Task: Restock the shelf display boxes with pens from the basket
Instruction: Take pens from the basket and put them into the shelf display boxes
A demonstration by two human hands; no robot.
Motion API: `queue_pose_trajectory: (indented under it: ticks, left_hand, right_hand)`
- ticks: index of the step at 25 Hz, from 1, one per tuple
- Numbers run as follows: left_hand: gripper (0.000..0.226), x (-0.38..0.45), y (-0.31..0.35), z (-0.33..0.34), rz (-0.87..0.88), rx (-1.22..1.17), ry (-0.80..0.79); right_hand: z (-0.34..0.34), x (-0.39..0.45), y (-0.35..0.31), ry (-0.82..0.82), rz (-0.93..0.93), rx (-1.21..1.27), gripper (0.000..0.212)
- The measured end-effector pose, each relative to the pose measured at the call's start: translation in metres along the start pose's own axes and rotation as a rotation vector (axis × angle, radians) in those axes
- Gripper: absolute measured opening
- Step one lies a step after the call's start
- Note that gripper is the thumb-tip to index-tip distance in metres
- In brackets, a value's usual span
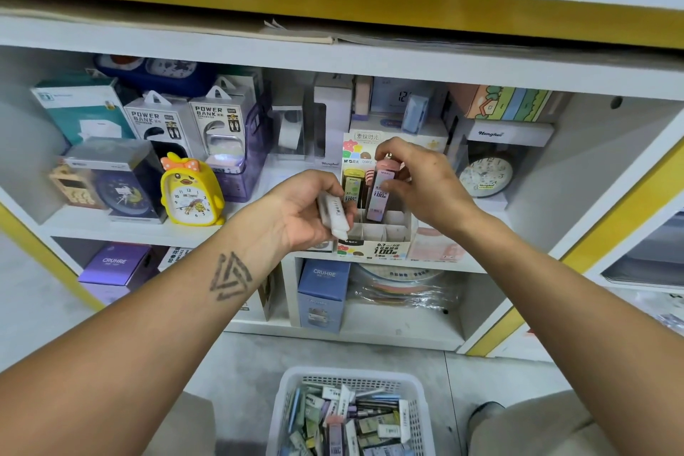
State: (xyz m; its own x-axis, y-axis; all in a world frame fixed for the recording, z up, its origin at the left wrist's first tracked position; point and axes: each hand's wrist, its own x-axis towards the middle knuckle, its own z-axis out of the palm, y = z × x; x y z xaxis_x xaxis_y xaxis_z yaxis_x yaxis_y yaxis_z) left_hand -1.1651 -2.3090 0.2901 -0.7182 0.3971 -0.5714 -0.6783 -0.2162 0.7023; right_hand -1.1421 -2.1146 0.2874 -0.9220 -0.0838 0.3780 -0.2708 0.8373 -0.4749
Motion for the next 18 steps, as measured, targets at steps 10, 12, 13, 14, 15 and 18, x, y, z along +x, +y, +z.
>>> queue_pose_trajectory:
  ticks: [10, 12, 13, 14, 15, 18]
  left_hand:
    - [0.039, -0.002, -0.001, 0.001, 0.1, 0.034, -0.055]
    - [0.037, -0.002, -0.001, 0.001, 0.119, 0.011, -0.073]
    - [0.035, -0.002, -0.001, 0.0, 0.127, -0.004, -0.08]
    - [0.032, -0.002, -0.001, 0.0, 0.13, -0.014, -0.088]
    - [0.029, -0.003, -0.002, 0.0, 0.133, -0.018, -0.096]
    - [0.028, -0.002, -0.002, -0.001, 0.179, 0.022, -0.081]
  right_hand:
    - [0.013, -0.003, 0.007, -0.115, -0.054, -0.081, 0.019]
    - [0.012, -0.004, 0.004, -0.067, -0.09, -0.182, 0.021]
    - [0.011, -0.003, 0.002, -0.014, -0.102, -0.237, 0.022]
    - [0.01, -0.001, -0.001, 0.037, -0.085, -0.254, 0.023]
    - [0.008, 0.001, -0.004, 0.058, -0.025, -0.182, 0.022]
    - [0.005, 0.003, -0.022, -0.128, 0.301, 0.433, 0.009]
